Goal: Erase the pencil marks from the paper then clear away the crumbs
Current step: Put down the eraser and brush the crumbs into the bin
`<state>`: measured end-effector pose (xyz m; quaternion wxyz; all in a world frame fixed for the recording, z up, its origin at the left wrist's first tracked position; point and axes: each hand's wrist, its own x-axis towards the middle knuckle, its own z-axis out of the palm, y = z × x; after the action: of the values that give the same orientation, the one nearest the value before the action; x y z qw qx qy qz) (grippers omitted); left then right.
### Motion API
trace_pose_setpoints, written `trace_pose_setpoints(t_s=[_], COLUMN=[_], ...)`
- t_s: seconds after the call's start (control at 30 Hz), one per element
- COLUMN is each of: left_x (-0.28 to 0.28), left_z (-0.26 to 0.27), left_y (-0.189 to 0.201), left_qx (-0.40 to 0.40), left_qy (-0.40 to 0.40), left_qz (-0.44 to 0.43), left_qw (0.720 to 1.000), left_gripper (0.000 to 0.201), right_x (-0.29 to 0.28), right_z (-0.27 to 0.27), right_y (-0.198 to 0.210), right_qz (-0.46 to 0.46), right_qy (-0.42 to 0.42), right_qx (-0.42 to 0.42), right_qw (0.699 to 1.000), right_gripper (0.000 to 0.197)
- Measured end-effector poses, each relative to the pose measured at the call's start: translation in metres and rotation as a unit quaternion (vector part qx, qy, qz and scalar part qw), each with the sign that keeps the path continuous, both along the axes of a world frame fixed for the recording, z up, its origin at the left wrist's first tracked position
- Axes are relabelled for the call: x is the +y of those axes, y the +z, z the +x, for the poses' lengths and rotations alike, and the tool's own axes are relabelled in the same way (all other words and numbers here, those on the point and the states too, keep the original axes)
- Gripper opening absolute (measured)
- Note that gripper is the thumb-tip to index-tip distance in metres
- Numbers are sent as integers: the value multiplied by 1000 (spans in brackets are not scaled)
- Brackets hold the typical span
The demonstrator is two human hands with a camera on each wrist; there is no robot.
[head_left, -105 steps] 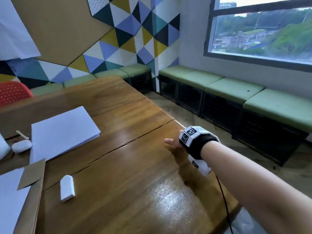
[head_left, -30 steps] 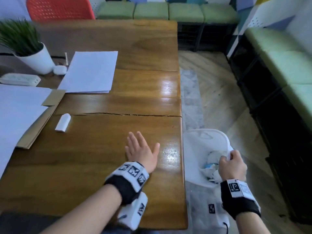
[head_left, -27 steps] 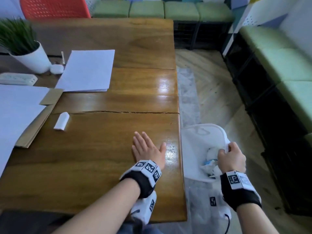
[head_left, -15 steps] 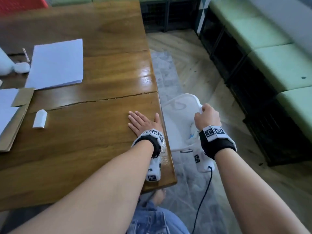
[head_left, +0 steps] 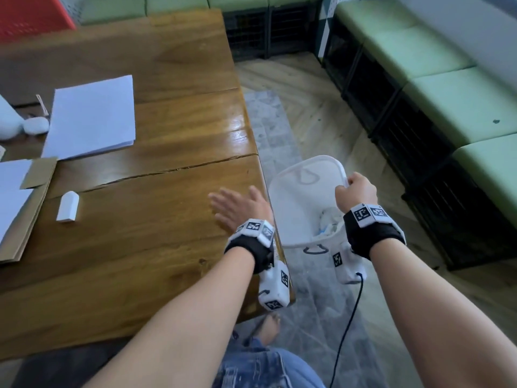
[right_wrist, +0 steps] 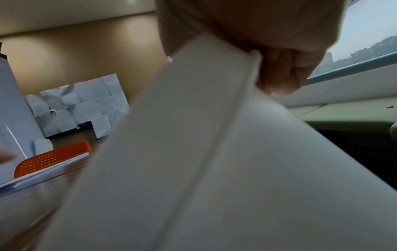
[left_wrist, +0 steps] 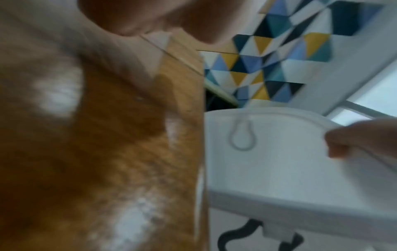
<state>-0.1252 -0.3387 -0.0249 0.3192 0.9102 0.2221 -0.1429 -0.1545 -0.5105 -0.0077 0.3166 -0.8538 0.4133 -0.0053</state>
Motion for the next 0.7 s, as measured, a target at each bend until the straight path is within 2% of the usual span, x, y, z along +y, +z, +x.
trace_pose_setpoints(t_s=[0.07,0.1,0.17,0.2,0.27,0.3,0.33,0.37,0.43,0.5,0.57,0.63,0.7], left_x=[7,1,-24,-40,-65,-70,-69,-63,-40,-7,21,35,27], left_z=[-3,-7,-18,-24,-33,-32,-28,-21,-3,18,38,49,48], left_y=[-3,-4,-7,-3,14,22,24,24,17,11,3,0,-6], left_qx=[50,62,62,82,134,120,83,36,-22,-22,-9,17,46], left_qy=[55,27,-91,-160,-275,-298,-294,-251,-125,-24,45,47,-58], left_qz=[13,29,4,-64,-208,-222,-200,-167,-86,-19,15,50,104], left_qw=[997,997,994,982,929,920,931,953,988,999,999,997,992], left_gripper=[75,76,75,70,60,59,63,66,60,63,68,70,74], right_x=[2,4,10,12,16,16,17,17,16,16,15,14,13], right_z=[1,2,2,2,1,1,0,0,-1,0,0,0,0], right_y=[-2,-3,-5,-6,-8,-8,-8,-9,-10,-12,-14,-17,-21], right_qz=[3,4,6,7,9,9,8,7,7,7,9,13,15], right_qy=[-15,-20,-18,-12,2,6,8,8,8,11,12,9,7], right_qx=[-12,-15,-20,-24,-30,-33,-35,-38,-43,-46,-52,-59,-64], right_qw=[1000,1000,1000,1000,999,999,999,999,999,999,999,998,998], right_gripper=[28,30,30,30,32,32,32,32,31,31,31,31,31])
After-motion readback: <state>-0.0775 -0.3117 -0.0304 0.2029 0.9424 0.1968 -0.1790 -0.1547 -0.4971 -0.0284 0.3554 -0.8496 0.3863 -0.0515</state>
